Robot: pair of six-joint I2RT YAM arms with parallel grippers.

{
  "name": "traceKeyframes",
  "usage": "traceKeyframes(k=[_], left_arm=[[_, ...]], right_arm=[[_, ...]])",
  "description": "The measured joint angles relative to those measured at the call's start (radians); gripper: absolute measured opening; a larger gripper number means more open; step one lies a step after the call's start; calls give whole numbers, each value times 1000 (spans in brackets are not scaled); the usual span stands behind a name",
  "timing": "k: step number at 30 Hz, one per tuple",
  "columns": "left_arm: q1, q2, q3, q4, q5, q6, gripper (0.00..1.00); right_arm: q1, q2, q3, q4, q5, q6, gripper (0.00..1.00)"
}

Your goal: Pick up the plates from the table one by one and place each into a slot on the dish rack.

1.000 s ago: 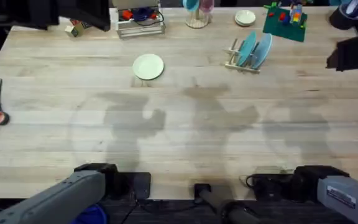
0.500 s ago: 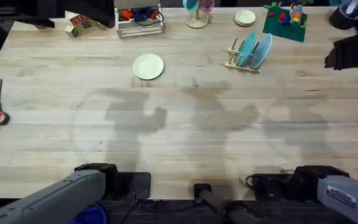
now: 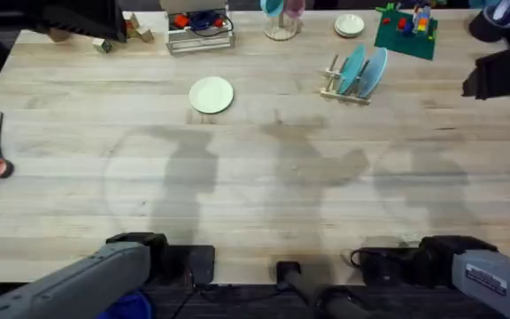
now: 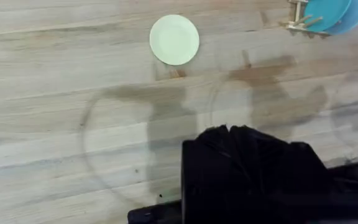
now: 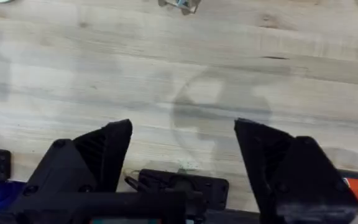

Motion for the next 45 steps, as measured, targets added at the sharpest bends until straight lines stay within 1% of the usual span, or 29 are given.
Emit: traceKeyframes(k=[3, 5, 12, 14, 18, 23, 27, 31, 34, 40, 45], left_arm=[[0, 1, 1, -14, 8, -15, 42], [0, 2, 2, -14, 28, -19, 42], [2, 37, 4, -12, 140, -9, 42], [13, 54, 4, -12, 178, 4, 43], [64, 100, 4, -11, 263, 38, 43], [157, 162, 4, -12, 371, 97, 43], [235, 221, 4, -14, 479, 166, 43], [289, 286, 3, -14, 580, 237, 43], [306, 327, -13, -14, 643, 289, 43], [307, 402, -119, -14, 737, 402, 43], [309, 451, -244, 59, 784, 450, 43]], right_arm=[[0, 0, 0, 0, 0, 0, 993], [0, 0, 0, 0, 0, 0, 993], [0, 0, 1, 0, 0, 0, 994], [0, 0, 1, 0, 0, 0, 994], [0, 0, 1, 0, 0, 0, 995], [0, 0, 1, 0, 0, 0, 994], [0, 0, 1, 0, 0, 0, 995], [0, 0, 1, 0, 0, 0, 993], [0, 0, 1, 0, 0, 0, 993], [0, 0, 1, 0, 0, 0, 993], [0, 0, 1, 0, 0, 0, 994]])
